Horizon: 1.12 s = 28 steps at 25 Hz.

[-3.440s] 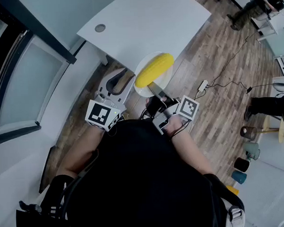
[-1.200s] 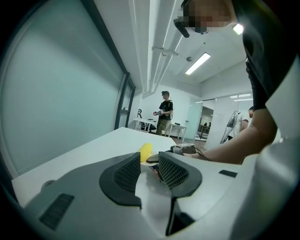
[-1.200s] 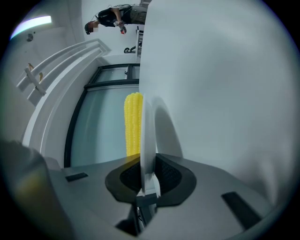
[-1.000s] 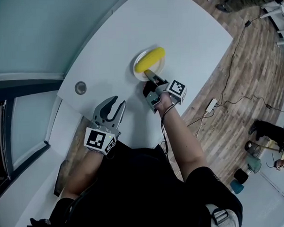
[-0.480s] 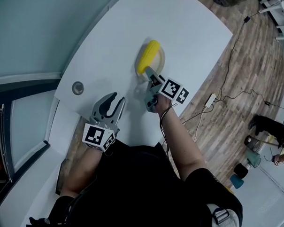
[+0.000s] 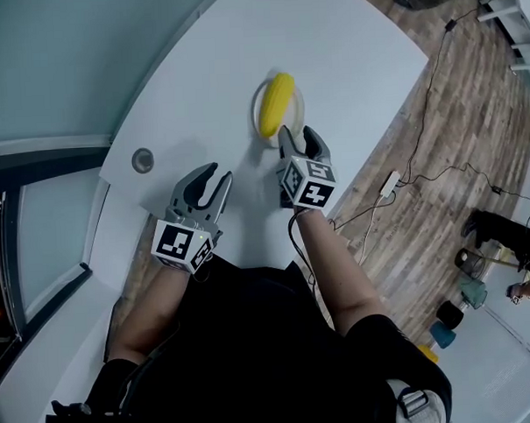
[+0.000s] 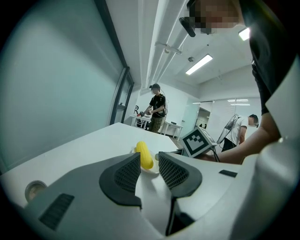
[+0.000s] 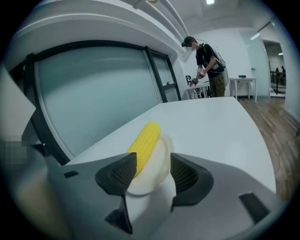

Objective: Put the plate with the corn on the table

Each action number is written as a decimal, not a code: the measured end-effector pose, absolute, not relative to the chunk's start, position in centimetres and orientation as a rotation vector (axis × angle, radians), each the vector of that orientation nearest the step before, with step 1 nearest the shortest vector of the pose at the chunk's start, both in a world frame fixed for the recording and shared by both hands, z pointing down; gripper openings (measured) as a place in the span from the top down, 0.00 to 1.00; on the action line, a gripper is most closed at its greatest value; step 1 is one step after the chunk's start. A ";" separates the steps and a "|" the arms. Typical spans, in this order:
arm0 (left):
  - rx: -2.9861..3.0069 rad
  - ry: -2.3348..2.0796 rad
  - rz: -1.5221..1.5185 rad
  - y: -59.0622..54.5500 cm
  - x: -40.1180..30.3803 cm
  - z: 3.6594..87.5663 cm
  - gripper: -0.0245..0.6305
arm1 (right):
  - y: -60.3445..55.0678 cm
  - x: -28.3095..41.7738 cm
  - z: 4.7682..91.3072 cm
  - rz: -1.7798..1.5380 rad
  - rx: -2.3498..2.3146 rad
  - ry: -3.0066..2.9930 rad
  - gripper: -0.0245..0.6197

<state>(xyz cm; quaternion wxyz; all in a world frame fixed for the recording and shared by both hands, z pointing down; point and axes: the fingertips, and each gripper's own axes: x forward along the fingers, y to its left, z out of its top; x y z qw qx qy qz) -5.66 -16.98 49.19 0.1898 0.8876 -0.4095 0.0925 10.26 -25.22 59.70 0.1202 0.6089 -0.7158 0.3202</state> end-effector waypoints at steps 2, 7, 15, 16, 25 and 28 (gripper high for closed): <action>2.512 -1.150 0.253 -17.2 -5.3 48.8 0.78 | -25.0 10.4 58.3 0.804 1.777 -2.122 0.63; 2.584 -1.151 0.209 -18.5 -3.9 46.4 0.78 | -24.0 9.7 51.3 0.527 1.769 -2.267 0.63; 2.781 -1.129 0.044 -18.6 0.7 38.7 0.78 | -19.2 11.0 39.7 0.117 1.875 -2.392 0.90; 2.804 -1.133 0.022 -18.3 1.2 37.6 0.78 | -18.4 11.1 38.4 0.082 1.893 -2.408 0.95; 2.882 -1.216 -0.075 -15.0 3.7 32.5 0.92 | -13.3 10.8 32.5 -0.010 1.887 -2.539 0.96; 2.881 -1.218 -0.065 -14.6 3.7 32.5 0.94 | -13.0 10.6 32.1 -0.021 1.873 -2.552 0.96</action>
